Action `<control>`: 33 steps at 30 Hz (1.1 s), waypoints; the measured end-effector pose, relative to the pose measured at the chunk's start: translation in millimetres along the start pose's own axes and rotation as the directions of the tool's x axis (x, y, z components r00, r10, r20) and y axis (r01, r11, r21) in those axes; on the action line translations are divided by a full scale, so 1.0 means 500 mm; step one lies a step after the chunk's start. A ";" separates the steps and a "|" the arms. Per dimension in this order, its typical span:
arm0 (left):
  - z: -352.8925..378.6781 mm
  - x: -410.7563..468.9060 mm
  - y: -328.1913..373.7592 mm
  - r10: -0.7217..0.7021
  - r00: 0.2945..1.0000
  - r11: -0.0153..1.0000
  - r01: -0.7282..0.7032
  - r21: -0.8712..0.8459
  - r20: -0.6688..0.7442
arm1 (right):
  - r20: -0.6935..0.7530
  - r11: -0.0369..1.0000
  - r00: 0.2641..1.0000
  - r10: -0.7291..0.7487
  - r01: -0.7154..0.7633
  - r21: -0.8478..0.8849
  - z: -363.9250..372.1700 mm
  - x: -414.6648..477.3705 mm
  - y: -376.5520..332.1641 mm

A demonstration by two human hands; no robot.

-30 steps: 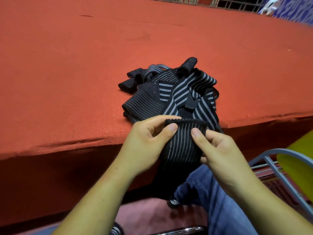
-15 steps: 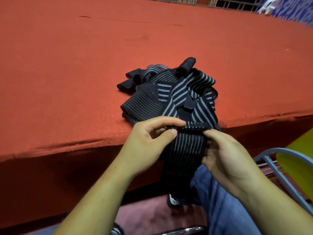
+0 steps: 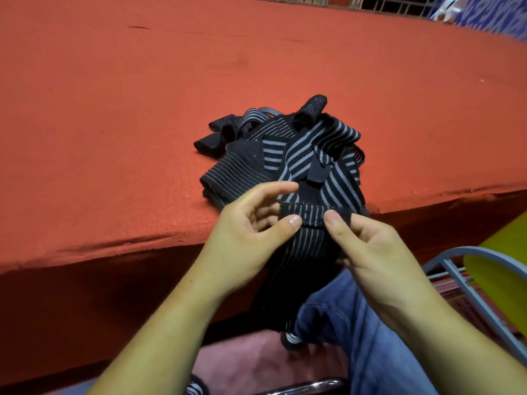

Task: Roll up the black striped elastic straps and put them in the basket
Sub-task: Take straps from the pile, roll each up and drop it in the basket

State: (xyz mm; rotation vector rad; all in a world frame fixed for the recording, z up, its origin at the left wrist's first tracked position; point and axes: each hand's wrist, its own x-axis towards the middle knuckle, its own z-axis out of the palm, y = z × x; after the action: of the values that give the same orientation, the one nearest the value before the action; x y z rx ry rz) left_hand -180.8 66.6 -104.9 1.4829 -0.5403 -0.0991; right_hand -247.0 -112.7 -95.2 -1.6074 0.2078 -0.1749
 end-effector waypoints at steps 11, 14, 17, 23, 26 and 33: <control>-0.003 0.000 -0.009 -0.005 0.998 1.000 0.007 -0.025 0.056 | 0.055 0.991 0.990 0.132 -0.131 -0.020 -0.004 -0.001 0.013; 0.001 -0.001 -0.010 0.004 0.998 1.000 -0.003 -0.020 0.061 | 0.051 0.991 0.989 0.135 -0.134 -0.023 -0.004 -0.002 0.017; 0.003 -0.001 -0.011 0.013 0.998 0.999 -0.011 -0.047 0.058 | 0.027 0.987 0.987 0.160 -0.159 -0.028 -0.012 0.003 0.019; 0.002 0.003 -0.012 0.006 1.000 0.998 -0.005 -0.068 0.022 | 0.100 0.966 0.962 0.256 -0.251 -0.054 -0.014 -0.006 -0.002; 0.002 0.003 -0.011 0.026 0.999 0.999 -0.025 -0.029 0.027 | 0.105 0.969 0.963 0.248 -0.249 -0.006 -0.011 -0.005 -0.006; 0.001 0.003 -0.017 0.060 0.997 0.998 -0.062 0.033 0.053 | 0.100 0.962 0.965 0.242 -0.252 0.105 -0.008 0.002 -0.012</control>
State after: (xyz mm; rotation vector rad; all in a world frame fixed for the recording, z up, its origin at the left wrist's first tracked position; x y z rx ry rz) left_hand -177.6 64.6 -112.4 1.4998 -0.6312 -0.0808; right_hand -247.1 -116.7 -89.1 -1.4545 0.3240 0.0741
